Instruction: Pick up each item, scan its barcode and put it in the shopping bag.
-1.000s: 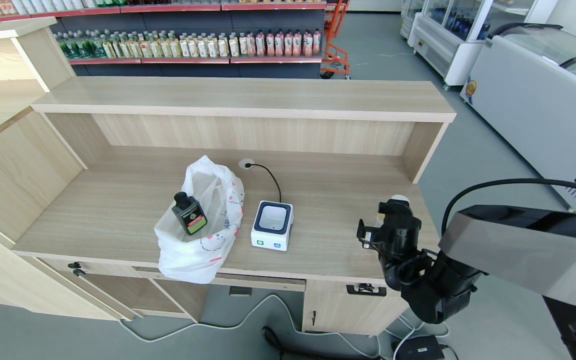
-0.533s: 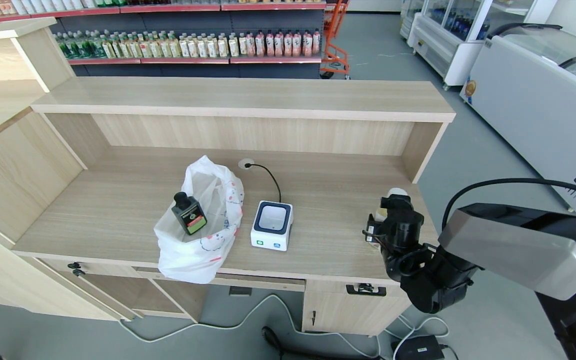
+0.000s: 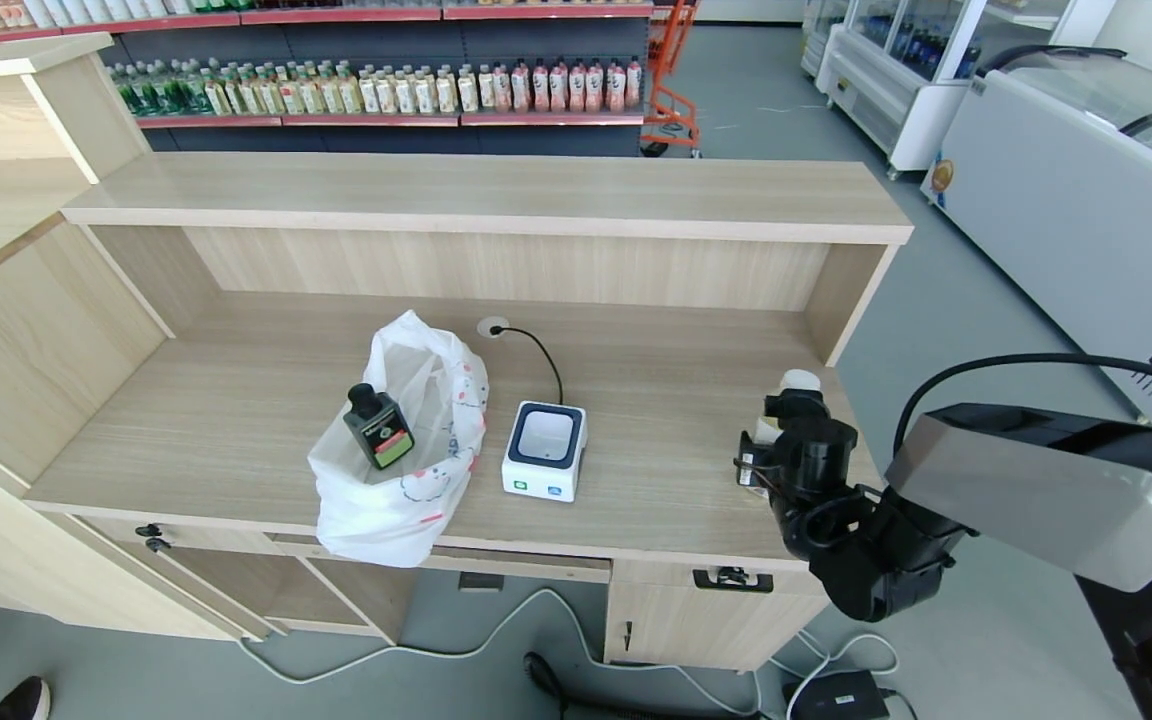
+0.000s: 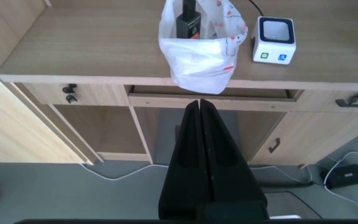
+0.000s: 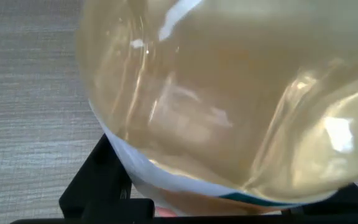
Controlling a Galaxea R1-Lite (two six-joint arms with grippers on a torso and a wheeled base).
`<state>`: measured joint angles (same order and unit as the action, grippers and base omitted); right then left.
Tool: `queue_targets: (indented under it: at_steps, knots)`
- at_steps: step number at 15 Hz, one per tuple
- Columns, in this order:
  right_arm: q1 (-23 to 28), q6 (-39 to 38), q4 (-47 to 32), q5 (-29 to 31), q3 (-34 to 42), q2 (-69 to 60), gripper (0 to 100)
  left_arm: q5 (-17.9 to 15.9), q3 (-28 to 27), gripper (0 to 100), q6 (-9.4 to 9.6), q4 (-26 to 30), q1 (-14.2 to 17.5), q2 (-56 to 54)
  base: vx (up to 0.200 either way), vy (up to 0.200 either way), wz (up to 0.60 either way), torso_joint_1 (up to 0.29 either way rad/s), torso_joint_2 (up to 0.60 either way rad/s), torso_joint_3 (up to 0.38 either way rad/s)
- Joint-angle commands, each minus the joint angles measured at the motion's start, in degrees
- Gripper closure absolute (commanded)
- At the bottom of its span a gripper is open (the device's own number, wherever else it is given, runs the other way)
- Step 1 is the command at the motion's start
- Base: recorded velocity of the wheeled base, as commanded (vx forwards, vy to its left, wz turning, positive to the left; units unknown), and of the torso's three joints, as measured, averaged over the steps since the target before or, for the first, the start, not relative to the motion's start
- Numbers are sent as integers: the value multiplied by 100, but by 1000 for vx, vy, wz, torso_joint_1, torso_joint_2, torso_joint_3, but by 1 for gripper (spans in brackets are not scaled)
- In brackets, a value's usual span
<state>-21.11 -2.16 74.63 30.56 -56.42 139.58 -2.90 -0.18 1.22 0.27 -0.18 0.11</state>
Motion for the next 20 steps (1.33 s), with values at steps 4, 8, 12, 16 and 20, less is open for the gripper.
queue_targets:
  at_steps: [4,8,12,16,20]
  knots:
    - [362,-162,-1091,-384,-62,-1311,100,0,1,100,1,0,1,-2,0,0,0,0,0,0]
    - [1039,-1296,-3596,-3302,-80,-3877,100,0,1,100,1,0,1,-2,0,0,0,0,0,0]
    - [1690,-1929,-6681,-8171,-484,-6523,100,0,1,100,1,0,1,-2,0,0,0,0,0,0]
    - [907,-1920,-7779,-8927,-519,-7692,100,0,1,100,1,0,1,-2,0,0,0,0,0,0]
    - [-314,-1929,-8105,-8927,-379,-8351,100,0,1,100,1,0,1,-2,0,0,0,0,0,0]
